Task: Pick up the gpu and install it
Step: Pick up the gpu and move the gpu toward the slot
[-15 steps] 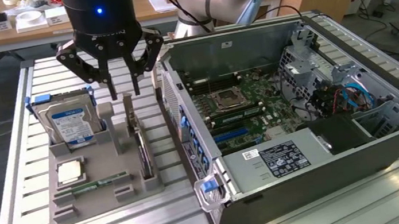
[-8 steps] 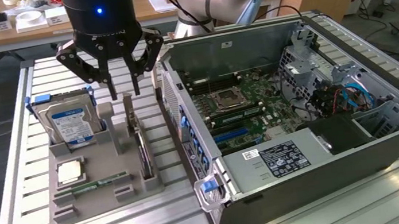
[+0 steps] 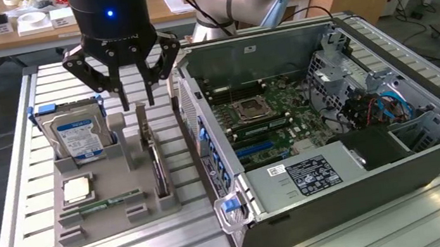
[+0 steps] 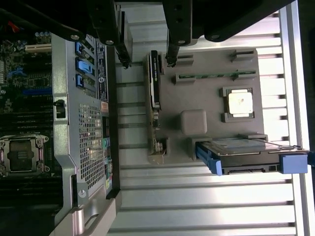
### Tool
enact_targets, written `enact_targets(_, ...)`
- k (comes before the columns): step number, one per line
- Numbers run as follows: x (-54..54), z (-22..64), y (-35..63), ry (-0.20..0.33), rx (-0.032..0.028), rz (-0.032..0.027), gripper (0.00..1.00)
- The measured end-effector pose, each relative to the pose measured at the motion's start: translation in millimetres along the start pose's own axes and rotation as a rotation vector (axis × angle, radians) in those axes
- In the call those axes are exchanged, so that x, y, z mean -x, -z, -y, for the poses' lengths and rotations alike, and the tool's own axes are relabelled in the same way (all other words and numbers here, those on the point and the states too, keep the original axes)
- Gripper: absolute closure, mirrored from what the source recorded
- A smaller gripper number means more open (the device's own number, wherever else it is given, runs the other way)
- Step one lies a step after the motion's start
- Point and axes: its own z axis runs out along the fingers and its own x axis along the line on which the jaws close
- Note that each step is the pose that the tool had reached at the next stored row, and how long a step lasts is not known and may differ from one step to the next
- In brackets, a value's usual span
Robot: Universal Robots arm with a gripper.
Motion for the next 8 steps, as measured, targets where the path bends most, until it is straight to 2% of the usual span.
enact_targets(8,0.0,0.1,-2.4,0.000,-0.0001,0.0001,0.58)
